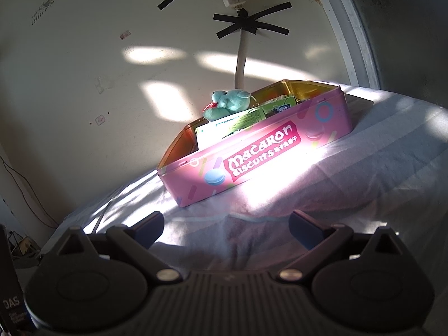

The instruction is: Organize objects

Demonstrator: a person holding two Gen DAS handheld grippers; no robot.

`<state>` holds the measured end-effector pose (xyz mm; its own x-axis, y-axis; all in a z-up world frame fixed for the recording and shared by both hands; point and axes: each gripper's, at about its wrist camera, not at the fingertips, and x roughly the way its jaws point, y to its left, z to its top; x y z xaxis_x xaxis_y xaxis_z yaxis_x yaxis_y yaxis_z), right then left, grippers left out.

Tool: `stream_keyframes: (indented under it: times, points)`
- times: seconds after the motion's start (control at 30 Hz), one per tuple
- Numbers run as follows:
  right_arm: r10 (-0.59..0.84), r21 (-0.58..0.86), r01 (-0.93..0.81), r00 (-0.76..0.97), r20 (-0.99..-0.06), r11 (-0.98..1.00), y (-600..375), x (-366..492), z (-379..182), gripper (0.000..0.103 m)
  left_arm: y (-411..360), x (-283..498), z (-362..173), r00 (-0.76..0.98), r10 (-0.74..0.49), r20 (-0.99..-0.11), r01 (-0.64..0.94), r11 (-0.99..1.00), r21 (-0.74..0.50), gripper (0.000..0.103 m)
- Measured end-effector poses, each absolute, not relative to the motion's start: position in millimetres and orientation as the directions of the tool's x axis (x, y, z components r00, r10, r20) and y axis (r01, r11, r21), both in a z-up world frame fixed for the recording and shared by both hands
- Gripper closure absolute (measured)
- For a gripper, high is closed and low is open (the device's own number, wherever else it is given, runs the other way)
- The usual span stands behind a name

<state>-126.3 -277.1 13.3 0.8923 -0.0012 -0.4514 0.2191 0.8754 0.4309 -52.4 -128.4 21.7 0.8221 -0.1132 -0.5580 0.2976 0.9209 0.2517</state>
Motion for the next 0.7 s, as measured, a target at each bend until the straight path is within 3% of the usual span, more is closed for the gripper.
stream_keyframes:
  times: [0.7]
  points:
    - [-0.026,0.408,0.225,0.898,-0.438,0.885,-275.0,-127.4,17.9,0.004,-128.1,-54.6,23.9,0.81,-0.128,-0.573,0.307,0.924,0.227,0.0]
